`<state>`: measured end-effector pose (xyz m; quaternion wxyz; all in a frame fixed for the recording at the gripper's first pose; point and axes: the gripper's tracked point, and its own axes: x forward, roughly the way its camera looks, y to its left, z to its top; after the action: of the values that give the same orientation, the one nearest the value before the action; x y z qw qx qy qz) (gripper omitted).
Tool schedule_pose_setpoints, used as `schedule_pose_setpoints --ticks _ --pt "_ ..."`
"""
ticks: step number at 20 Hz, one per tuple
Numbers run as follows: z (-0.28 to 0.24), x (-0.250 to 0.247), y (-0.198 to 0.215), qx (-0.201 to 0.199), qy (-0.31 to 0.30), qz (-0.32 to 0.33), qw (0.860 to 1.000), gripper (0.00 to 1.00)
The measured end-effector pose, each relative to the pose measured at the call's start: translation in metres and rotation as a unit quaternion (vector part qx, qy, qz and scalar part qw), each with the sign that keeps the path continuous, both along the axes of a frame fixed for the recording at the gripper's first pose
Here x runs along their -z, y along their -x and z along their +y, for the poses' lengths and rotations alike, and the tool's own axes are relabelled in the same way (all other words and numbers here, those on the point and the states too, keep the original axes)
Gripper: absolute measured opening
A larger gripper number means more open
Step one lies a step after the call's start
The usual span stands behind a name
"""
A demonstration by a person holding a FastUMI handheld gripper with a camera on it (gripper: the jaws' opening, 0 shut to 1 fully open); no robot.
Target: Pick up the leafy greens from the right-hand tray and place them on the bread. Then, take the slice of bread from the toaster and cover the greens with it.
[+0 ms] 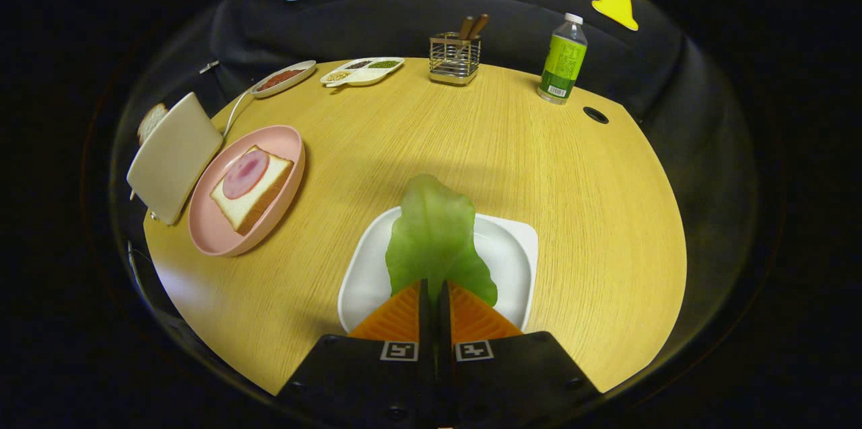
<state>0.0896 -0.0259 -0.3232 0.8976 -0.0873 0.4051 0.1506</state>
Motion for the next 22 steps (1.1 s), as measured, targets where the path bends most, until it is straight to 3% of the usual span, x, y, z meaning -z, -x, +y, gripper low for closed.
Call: schedule_pose_setpoints --ticks 4,8,15,22 --pt "0.01 -0.045 -0.003 0.025 -0.027 -0.023 0.999 0.05" --pt "0.032 -0.101 0.005 0.02 -0.048 -0.05 0.997 0.05" --pt "0.116 -0.163 0.028 -0.048 -0.063 -0.083 0.993 0.05" --pt "0.196 -0.149 0.031 -0.123 -0.044 -0.079 0.988 0.05"
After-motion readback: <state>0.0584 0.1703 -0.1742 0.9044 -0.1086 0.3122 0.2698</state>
